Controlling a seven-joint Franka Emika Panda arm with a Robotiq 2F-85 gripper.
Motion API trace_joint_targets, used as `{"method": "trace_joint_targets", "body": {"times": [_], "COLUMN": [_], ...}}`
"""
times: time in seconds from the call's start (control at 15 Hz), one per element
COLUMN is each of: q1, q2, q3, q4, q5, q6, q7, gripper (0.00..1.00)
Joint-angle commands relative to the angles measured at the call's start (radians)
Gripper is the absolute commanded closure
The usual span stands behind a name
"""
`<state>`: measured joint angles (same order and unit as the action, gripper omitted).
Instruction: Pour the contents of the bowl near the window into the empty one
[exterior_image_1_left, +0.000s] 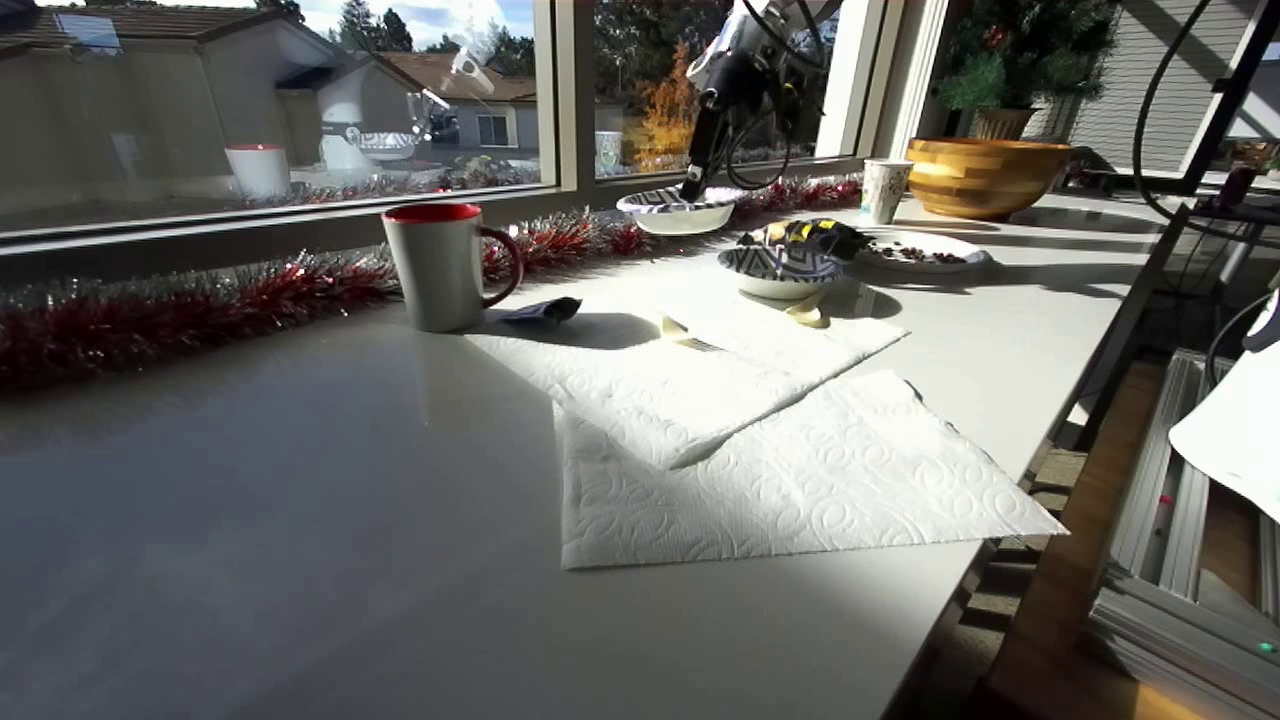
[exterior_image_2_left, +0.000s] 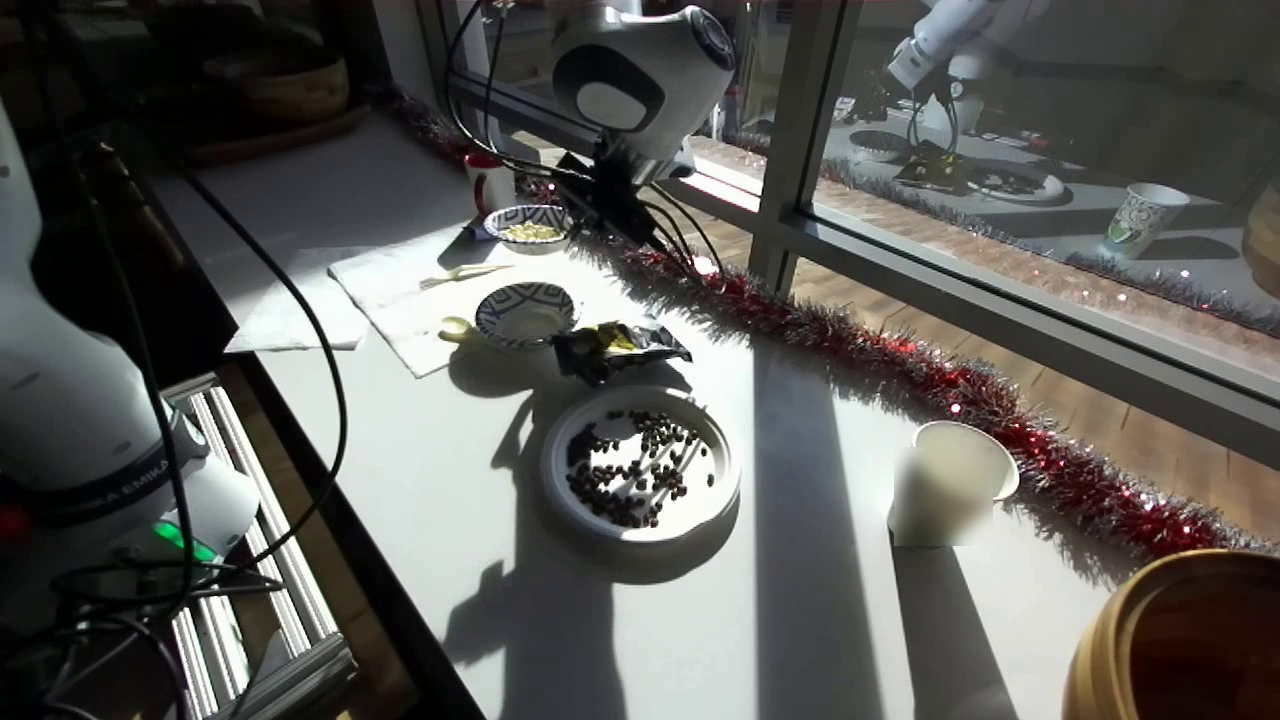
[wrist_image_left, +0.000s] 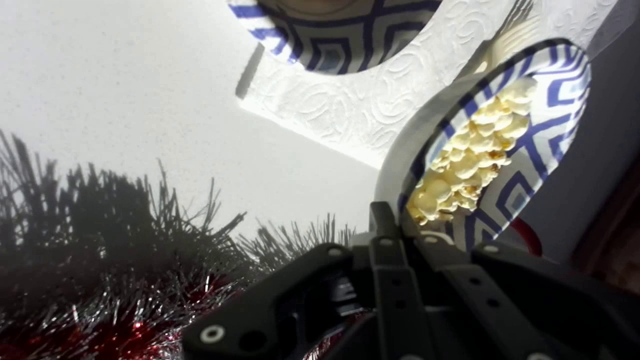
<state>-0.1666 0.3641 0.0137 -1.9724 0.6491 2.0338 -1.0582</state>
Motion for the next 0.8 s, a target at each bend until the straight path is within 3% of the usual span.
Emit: {"method": "trace_joint_targets", "body": {"times": [0.0, 0.27, 0.73], "q1": [0.017, 0.024, 0.051], "q2": [-0.187, -0.308, -0.405], "q3": [-0.028, -0.052, -0.066], "q4": [-0.127, -0.218, -0.347], "q5": [-0.16, -0.338, -0.633], "q6": [-0.01, 0.038, 0.195], "q7": [0.015, 0.038, 0.243], "gripper": [0.99, 0.99, 0.99]}}
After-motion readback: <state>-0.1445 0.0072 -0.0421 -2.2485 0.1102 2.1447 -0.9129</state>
